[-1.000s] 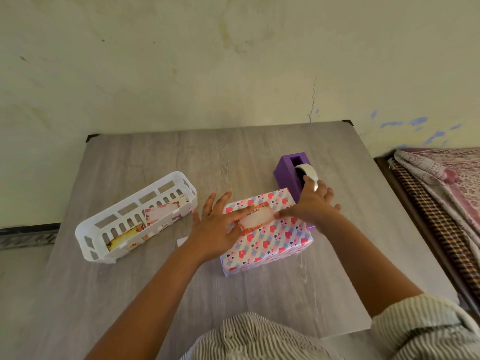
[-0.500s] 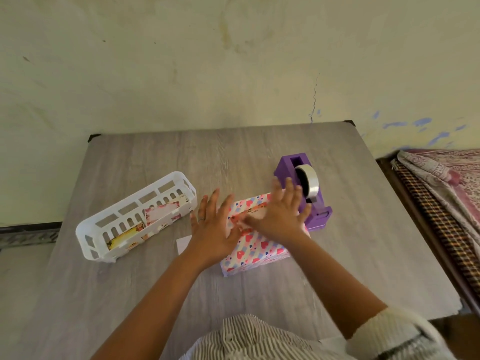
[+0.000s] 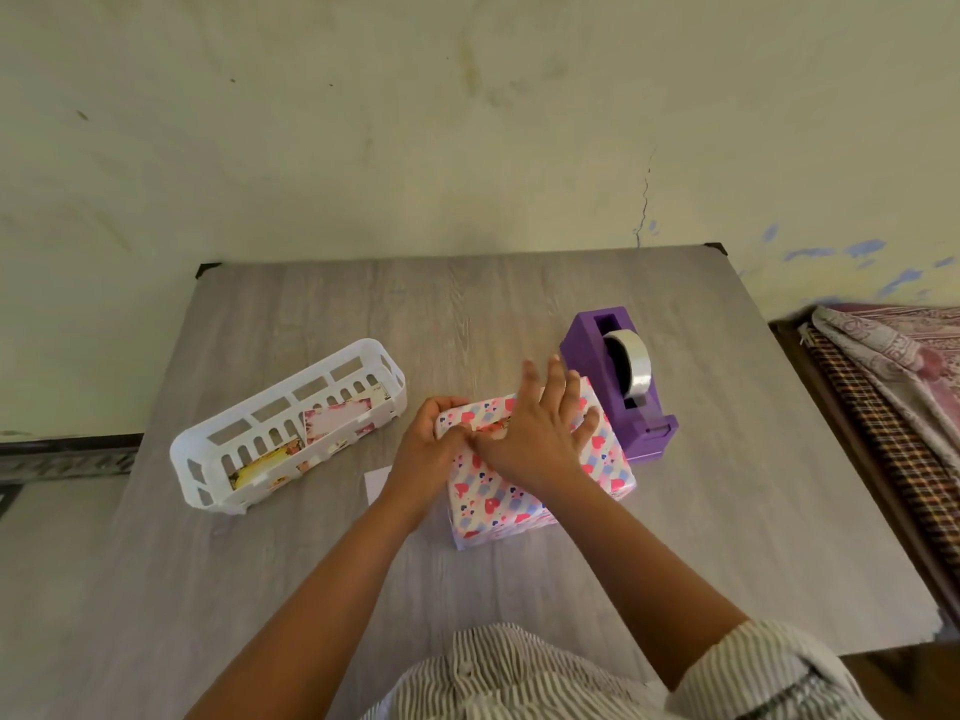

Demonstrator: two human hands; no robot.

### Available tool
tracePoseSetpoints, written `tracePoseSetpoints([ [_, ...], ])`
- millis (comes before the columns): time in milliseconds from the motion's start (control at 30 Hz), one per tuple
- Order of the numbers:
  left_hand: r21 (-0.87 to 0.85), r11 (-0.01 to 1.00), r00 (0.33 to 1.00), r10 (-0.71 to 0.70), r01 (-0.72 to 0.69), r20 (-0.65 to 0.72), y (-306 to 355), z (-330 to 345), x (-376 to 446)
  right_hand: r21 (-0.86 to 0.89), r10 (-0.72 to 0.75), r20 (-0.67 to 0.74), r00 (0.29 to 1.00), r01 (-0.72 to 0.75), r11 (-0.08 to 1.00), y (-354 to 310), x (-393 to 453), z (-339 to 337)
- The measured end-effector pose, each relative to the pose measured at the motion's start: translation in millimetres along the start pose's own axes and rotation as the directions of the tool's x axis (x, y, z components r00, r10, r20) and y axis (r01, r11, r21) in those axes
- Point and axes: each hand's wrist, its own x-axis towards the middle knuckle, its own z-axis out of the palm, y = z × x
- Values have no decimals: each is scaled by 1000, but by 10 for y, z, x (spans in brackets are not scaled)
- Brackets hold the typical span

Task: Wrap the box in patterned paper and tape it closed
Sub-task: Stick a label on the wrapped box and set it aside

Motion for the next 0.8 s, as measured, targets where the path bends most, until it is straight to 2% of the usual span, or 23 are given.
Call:
tracePoseSetpoints([
  [100,45,999,1000,-1,0,14,6,-39,32,29,59,42,997,-60,998,17,3,3],
  [267,34,999,998,9,-11,67,6,-45,13,-17,70,55,996,-69,997,64,-19,18],
  [367,-15,999,994,-28,30,102,-5,-58,7,-42,26,58,998,-24,999,-23,50,-42],
  [533,3,999,986,-40,40,160,2,-86,22,-145,-18,149,989,40,989,-58,263,-222],
  [600,-1,999,984,-48,49,174,9,-103,30,-191,-76,166,983,107,976,-94,301,-246],
  [700,-11,1000,973,-21,24,228,-17,-128,12,-321,-279,148,949,313,894,-158,338,-301],
  [800,4,1000,968,0,-1,252,-29,-105,-2,-430,-490,252,834,550,715,-225,410,-372],
])
